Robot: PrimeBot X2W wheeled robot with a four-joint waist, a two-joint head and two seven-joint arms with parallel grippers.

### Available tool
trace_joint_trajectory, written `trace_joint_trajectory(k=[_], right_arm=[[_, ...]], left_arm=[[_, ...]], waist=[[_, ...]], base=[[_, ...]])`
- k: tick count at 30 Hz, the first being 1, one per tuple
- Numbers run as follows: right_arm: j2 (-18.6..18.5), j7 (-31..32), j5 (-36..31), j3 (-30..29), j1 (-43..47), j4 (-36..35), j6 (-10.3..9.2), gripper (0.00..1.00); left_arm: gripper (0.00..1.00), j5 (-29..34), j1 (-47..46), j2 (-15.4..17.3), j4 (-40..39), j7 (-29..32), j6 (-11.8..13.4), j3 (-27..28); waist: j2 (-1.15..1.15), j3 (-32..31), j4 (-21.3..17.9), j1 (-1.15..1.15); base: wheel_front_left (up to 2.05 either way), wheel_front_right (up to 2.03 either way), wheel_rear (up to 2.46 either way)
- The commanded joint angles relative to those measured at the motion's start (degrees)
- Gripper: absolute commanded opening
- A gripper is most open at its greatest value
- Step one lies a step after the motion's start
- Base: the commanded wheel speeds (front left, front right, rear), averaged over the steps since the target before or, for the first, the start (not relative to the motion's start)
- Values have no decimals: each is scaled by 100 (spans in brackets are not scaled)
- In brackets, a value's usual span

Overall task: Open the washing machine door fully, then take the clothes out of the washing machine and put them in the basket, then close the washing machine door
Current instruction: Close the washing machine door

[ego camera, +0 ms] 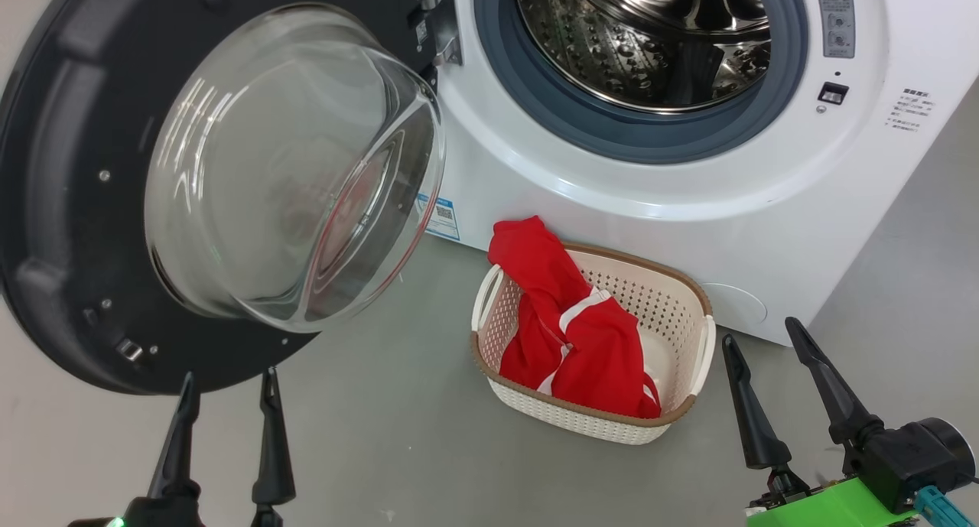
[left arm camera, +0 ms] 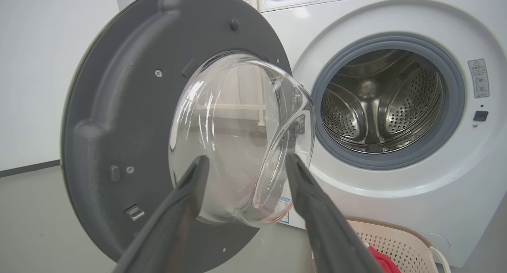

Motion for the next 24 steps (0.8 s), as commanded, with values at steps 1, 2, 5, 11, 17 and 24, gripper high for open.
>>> trace_joint_trajectory(k=[1,2,5,11,17,24], right_arm=[[-76,-36,-50,155,-245,-125,35,100],[-76,-36,-52,163,-250,-117,35,100],[-76,-36,-46,181,-255,-99,35,100],[-76,-36,-27,172,-224,-79,35,100],[-76,-36,-9,157,-160,-75,35,100],[-76,-36,2,163,-104,-82,35,100]], left_arm=[[100,40,-173,34,-172,-45,72,222],[100,41,-172,32,-176,-45,78,223],[100,36,-173,32,-179,-45,80,237],[41,5,-211,24,-373,-45,56,308],[0,-31,-391,68,-909,-45,51,652],[0,-420,-834,120,-1262,-45,-108,1351]], waist=[[0,12,13,0],[0,12,14,0],[0,0,13,0],[0,-55,-13,0],[0,-126,-56,0],[0,-185,-145,0]], base=[[0,0,0],[0,0,0],[0,0,0],[0,0,0],[0,0,0],[0,0,0]])
